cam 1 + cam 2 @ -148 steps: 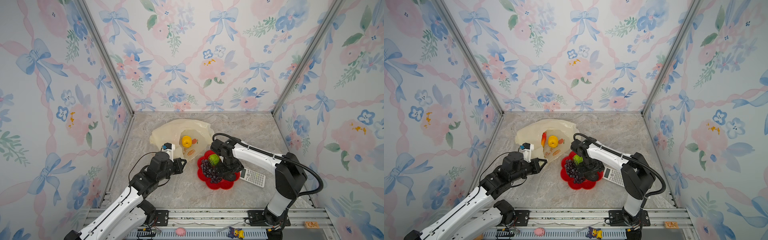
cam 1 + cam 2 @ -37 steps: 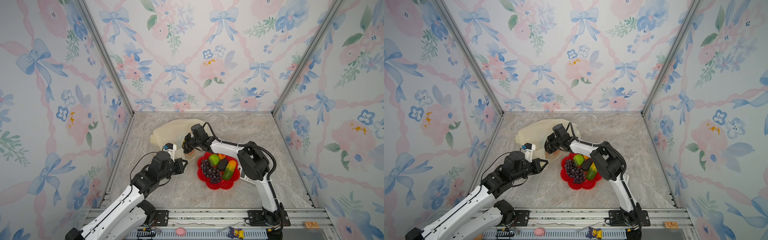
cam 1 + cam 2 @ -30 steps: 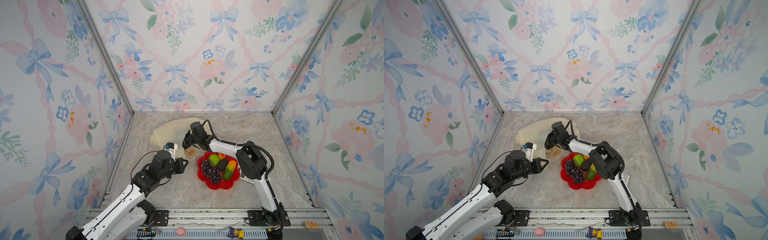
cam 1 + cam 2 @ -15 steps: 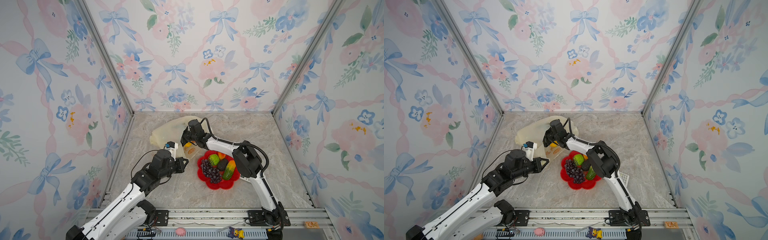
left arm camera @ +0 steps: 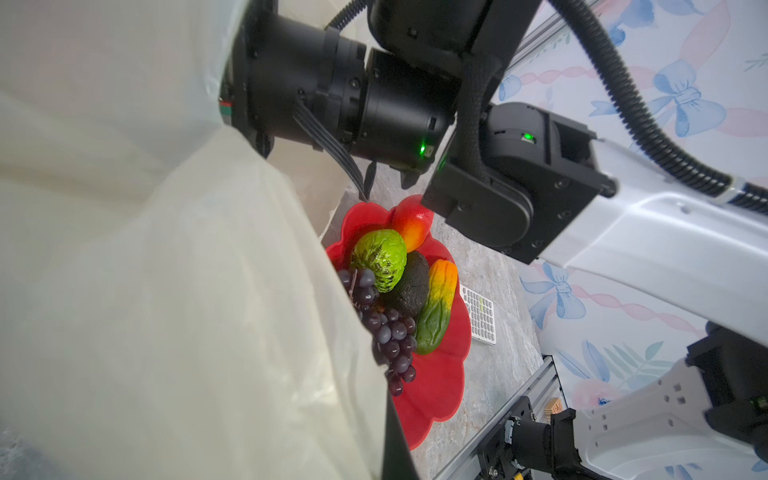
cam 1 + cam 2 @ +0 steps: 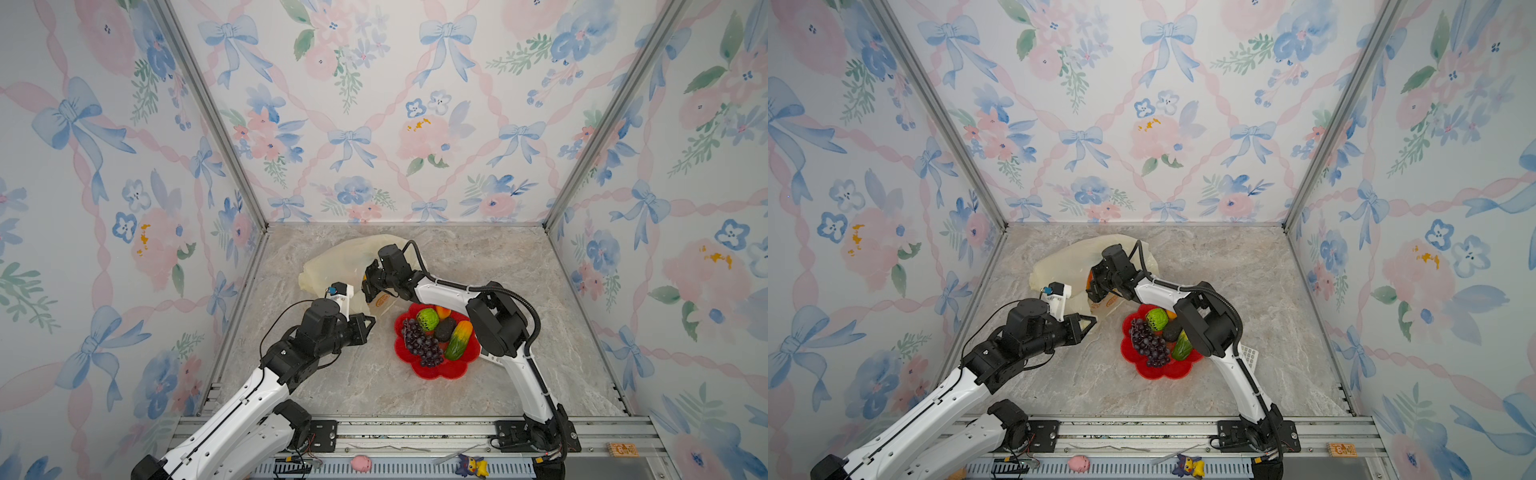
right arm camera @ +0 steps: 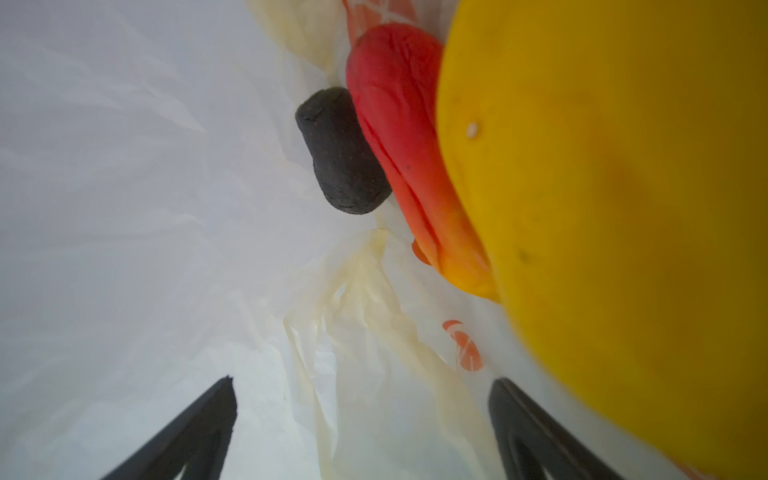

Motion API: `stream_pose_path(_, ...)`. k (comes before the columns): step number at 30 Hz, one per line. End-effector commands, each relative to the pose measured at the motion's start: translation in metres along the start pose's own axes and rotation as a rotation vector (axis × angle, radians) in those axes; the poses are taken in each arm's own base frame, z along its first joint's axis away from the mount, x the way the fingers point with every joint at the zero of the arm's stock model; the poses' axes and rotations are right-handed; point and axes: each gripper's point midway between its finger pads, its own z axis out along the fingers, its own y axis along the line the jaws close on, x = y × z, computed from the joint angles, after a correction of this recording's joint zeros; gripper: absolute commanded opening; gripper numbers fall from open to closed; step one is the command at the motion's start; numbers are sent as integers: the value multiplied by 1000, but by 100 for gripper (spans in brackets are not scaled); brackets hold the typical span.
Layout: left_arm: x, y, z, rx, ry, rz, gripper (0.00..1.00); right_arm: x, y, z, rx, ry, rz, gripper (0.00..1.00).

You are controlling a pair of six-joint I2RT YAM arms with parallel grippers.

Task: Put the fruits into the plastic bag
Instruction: 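Open the right gripper to drop the avocado into the bag, then withdraw the right gripper from the bag and move it over the bowl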

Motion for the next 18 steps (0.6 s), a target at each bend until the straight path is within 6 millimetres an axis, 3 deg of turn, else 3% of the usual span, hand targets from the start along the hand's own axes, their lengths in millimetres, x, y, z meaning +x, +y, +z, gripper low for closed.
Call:
stream_pose_path(1, -8, -4, -6, 18, -29, 6, 0, 19, 20, -25, -9, 30, -56, 96)
stream_pose_path(9, -14, 1, -12, 25, -47, -8, 0, 21, 12, -57, 108, 2, -179, 96)
stream_pose_path(18, -17, 5, -13, 27, -40, 0, 0, 15, 1, -106, 305, -53, -376, 96)
